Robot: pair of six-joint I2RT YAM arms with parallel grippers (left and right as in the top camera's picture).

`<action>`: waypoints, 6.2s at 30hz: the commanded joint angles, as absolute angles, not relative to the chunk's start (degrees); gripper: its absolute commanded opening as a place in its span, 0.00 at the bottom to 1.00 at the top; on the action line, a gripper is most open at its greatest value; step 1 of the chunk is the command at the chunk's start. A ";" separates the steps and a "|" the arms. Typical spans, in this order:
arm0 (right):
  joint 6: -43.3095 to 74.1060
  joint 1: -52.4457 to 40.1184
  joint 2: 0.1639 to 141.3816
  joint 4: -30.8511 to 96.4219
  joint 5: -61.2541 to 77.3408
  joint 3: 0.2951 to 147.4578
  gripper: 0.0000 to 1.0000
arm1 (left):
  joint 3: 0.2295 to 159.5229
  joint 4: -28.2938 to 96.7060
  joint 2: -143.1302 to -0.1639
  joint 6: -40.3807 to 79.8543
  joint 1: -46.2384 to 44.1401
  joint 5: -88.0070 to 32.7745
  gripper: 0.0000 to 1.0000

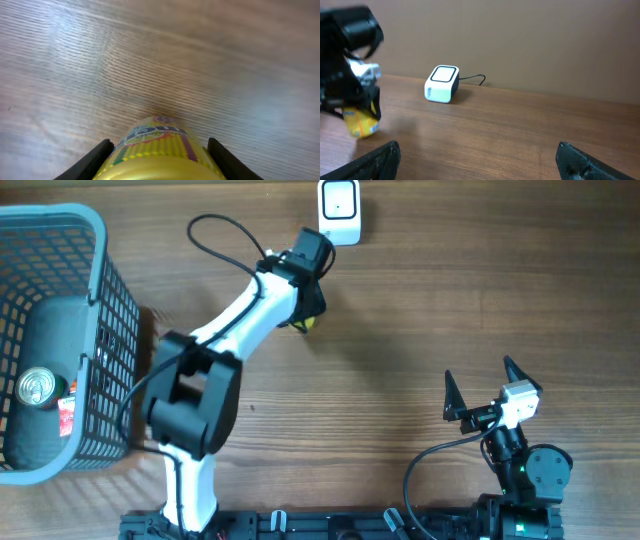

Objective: Scan the item barcode
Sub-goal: 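Carry the Mentos tube with the left gripper and set it on the table, then return the left gripper to the basket and grasp the silver tin can, then carry the tin can with the left gripper and place it beside the tube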

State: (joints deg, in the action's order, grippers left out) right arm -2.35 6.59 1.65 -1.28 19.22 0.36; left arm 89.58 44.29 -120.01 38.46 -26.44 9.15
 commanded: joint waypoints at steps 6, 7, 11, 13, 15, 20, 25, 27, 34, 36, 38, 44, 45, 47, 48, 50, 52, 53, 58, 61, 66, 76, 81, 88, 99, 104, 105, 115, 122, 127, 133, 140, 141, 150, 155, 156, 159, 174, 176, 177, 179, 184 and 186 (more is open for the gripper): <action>-1.43 6.83 1.39 -1.56 18.90 0.30 1.00 | 89.95 44.18 -121.99 -1.65 -26.63 10.76 0.55; -1.43 6.83 1.39 -1.56 18.90 0.30 1.00 | 89.95 44.36 -121.99 -7.05 -26.63 10.79 0.59; -1.45 6.83 1.39 -1.56 18.90 0.30 1.00 | 89.97 44.14 -121.99 -13.50 -26.57 12.14 0.95; -1.45 6.83 1.39 -1.56 18.90 0.30 1.00 | 89.97 43.29 -121.99 -12.99 -26.39 12.99 1.00; -1.45 6.83 1.39 -1.56 18.90 0.30 1.00 | 89.97 42.74 -121.58 -8.36 -26.35 15.25 1.00; -1.45 6.83 1.39 -1.56 18.90 0.30 1.00 | 89.97 46.13 -111.81 -3.20 -27.05 9.93 1.00; -1.43 6.83 1.39 -1.56 18.90 0.30 1.00 | 89.97 51.44 -91.37 -4.91 -29.89 -8.10 1.00; -1.45 6.83 1.39 -1.56 18.90 0.30 1.00 | 90.02 50.15 -80.86 4.54 -29.17 4.58 1.00; -1.45 6.83 1.39 -1.56 18.90 0.30 1.00 | 90.02 49.76 -60.25 31.46 15.88 26.46 1.00; -1.48 6.83 1.39 -1.56 18.90 0.30 1.00 | 90.02 54.92 -62.98 36.38 31.31 19.20 1.00; -1.45 6.83 1.39 -1.56 18.90 0.30 1.00 | 90.02 59.22 -68.84 41.08 39.53 15.77 1.00; -1.45 6.83 1.39 -1.56 18.90 0.30 1.00 | 90.00 64.95 -97.32 46.76 44.31 15.90 1.00; -1.45 6.83 1.39 -1.56 18.90 0.30 1.00 | 90.02 64.49 -100.20 46.76 44.31 16.10 1.00; -1.45 6.83 1.39 -1.56 18.90 0.30 1.00 | 90.00 63.13 -105.45 46.76 44.12 16.08 1.00; -1.43 6.83 1.39 -1.56 18.90 0.30 1.00 | 90.00 62.15 -107.70 46.76 43.75 16.10 1.00; -1.45 6.83 1.39 -1.56 18.90 0.30 1.00 | 89.89 60.42 -110.04 46.74 43.13 16.12 1.00; -1.45 6.83 1.39 -1.56 18.90 0.30 1.00 | 89.36 58.39 -111.42 46.74 42.19 17.61 1.00; -1.45 6.83 1.39 -1.56 18.90 0.30 1.00 | 88.64 57.28 -111.50 46.74 41.85 18.76 1.00; -1.45 6.83 1.39 -1.56 18.90 0.30 1.00 | 79.50 47.42 -111.50 46.50 40.71 20.88 1.00; -1.43 6.83 1.39 -1.56 18.90 0.30 1.00 | 76.40 44.82 -111.50 46.54 40.71 21.54 1.00; -1.45 6.83 1.39 -1.56 18.90 0.30 1.00 | 75.68 44.42 -111.50 46.52 40.71 24.77 1.00; -1.45 6.83 1.39 -1.56 18.90 0.30 1.00 | 75.68 42.15 -111.50 46.54 40.71 25.63 1.00; -1.45 6.83 1.39 -1.56 18.90 0.30 1.00 | 75.68 41.56 -111.55 46.54 40.71 25.61 1.00; -1.45 6.83 1.39 -1.56 18.90 0.30 1.00 | 75.68 40.34 -112.27 46.52 40.71 25.67 1.00; -1.48 6.83 1.39 -1.56 18.90 0.30 1.00 | 75.61 38.09 -117.38 46.54 40.71 25.61 0.81; -1.45 6.83 1.39 -1.56 18.90 0.30 1.00 | 75.61 37.91 -117.38 46.78 40.71 24.86 0.77; -1.45 6.83 1.39 -1.56 18.90 0.30 1.00 | 75.61 37.87 -117.38 46.78 40.71 24.29 0.76; -1.45 6.83 1.39 -1.56 18.90 0.30 1.00 | 75.66 38.39 -117.30 46.74 40.71 11.27 0.61; -1.45 6.83 1.39 -1.56 18.90 0.30 1.00 | 75.88 38.52 -113.30 46.74 40.71 2.02 0.60; -1.45 6.83 1.39 -1.56 18.90 0.30 1.00 | 75.88 38.50 -104.25 46.74 40.60 -2.13 0.60; -1.43 6.83 1.39 -1.56 18.90 0.30 1.00 | 75.88 38.35 -89.32 46.74 40.60 -3.31 0.61; -1.43 6.83 1.39 -1.56 18.90 0.30 1.00 | 75.88 31.94 -74.85 48.60 40.60 -27.57 0.65; -1.45 6.83 1.39 -1.56 18.90 0.30 1.00 | 75.88 30.87 -73.91 50.11 40.60 -30.28 0.65; -1.43 6.83 1.39 -1.56 18.90 0.30 1.00 | 75.88 17.78 -72.23 57.71 27.86 -47.29 0.65; -1.48 6.83 1.39 -1.56 18.90 0.30 1.00 | 75.88 15.00 -72.38 55.81 7.29 -38.26 0.65; -1.45 6.83 1.39 -1.56 18.90 0.30 1.00 | 75.85 15.25 -72.58 55.02 4.10 -35.86 0.66; -1.45 6.83 1.39 -1.56 18.90 0.30 1.00 | 75.85 16.38 -74.85 52.64 -7.27 -30.50 0.67; -1.45 6.83 1.39 -1.56 18.90 0.30 1.00 | 75.85 26.96 -100.40 49.65 -36.14 -9.80 0.70; -1.48 6.83 1.39 -1.56 18.90 0.30 1.00 | 75.85 28.67 -101.75 49.65 -37.06 -5.08 0.70; -1.45 6.83 1.39 -1.56 18.90 0.30 1.00 | 75.85 29.76 -102.48 49.65 -37.58 -0.86 0.70; -1.45 6.83 1.39 -1.56 18.90 0.30 1.00 | 75.85 31.51 -103.96 49.65 -38.39 6.39 0.70; -1.45 6.83 1.39 -1.56 18.90 0.30 1.00 | 75.85 32.93 -109.30 41.76 -38.89 11.62 0.70; -1.45 6.83 1.39 -1.56 18.90 0.30 1.00 | 75.83 32.38 -110.30 31.44 -38.89 11.62 0.70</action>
State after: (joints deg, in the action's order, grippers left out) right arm -2.33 6.74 1.65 -1.30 19.00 0.36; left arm 75.70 33.28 -108.88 45.15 -38.54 8.86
